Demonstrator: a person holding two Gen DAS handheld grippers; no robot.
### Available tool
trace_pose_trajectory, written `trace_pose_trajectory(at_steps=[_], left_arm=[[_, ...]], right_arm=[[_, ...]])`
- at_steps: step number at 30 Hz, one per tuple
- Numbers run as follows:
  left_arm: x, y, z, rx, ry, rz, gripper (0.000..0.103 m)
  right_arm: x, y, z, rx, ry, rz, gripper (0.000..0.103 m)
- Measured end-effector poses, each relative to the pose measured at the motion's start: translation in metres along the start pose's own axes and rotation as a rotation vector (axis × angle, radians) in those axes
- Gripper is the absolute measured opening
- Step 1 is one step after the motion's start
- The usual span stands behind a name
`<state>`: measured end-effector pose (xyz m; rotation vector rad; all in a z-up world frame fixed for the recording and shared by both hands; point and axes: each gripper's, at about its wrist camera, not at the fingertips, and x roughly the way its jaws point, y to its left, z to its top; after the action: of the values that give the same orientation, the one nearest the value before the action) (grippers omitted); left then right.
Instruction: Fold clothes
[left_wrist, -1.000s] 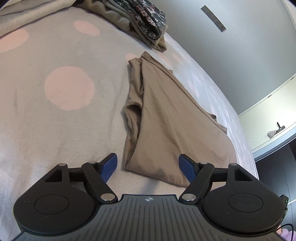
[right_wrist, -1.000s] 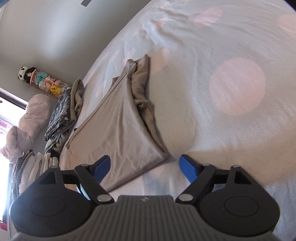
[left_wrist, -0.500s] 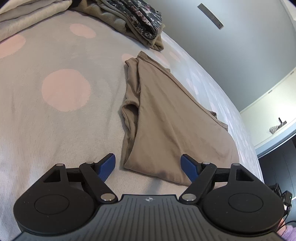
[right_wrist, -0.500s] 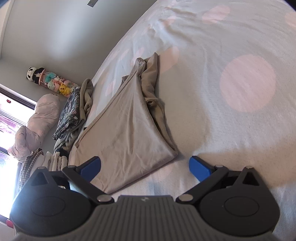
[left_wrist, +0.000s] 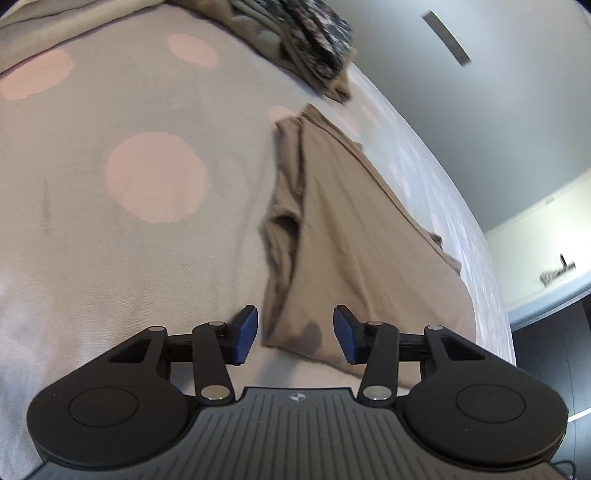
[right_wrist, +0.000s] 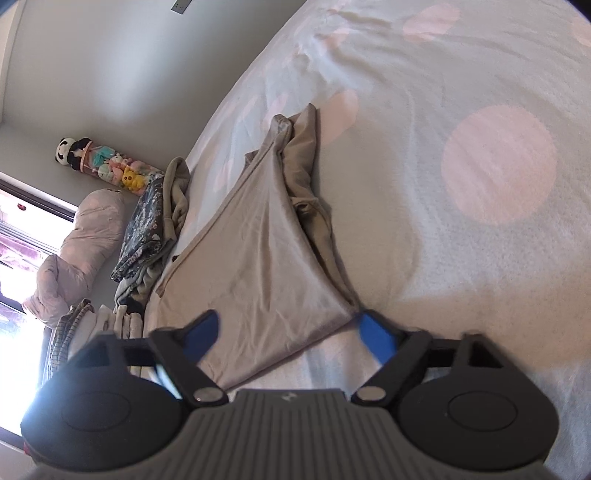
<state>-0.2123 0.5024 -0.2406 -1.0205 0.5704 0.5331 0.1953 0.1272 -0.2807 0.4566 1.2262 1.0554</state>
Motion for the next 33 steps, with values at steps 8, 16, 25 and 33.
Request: trace_pose_trajectory(at_steps=[8,16,25,33], left_arm=[[0.009,0.004,0.001,-0.007,0.013,-0.009,0.045],[0.022,-0.003,0.005,0.037,-0.005,-0.008,0.036],[0.022,-0.012,0.009,0.119,-0.011,0.018,0.003],[0.01,-0.012,0.013,0.108,0.024,0.094,0.002]], right_arm=[[0.016,-0.001,0.002,-0.007,0.053,0.015,0.041],[0.024,-0.007,0.006,0.046,0.044,0.038,0.025],[0.021,0.001,0.006,-0.019,0.032,-0.012,0.005],[0.011,0.001,0.005,-0.002,0.035,-0.032,0.004]])
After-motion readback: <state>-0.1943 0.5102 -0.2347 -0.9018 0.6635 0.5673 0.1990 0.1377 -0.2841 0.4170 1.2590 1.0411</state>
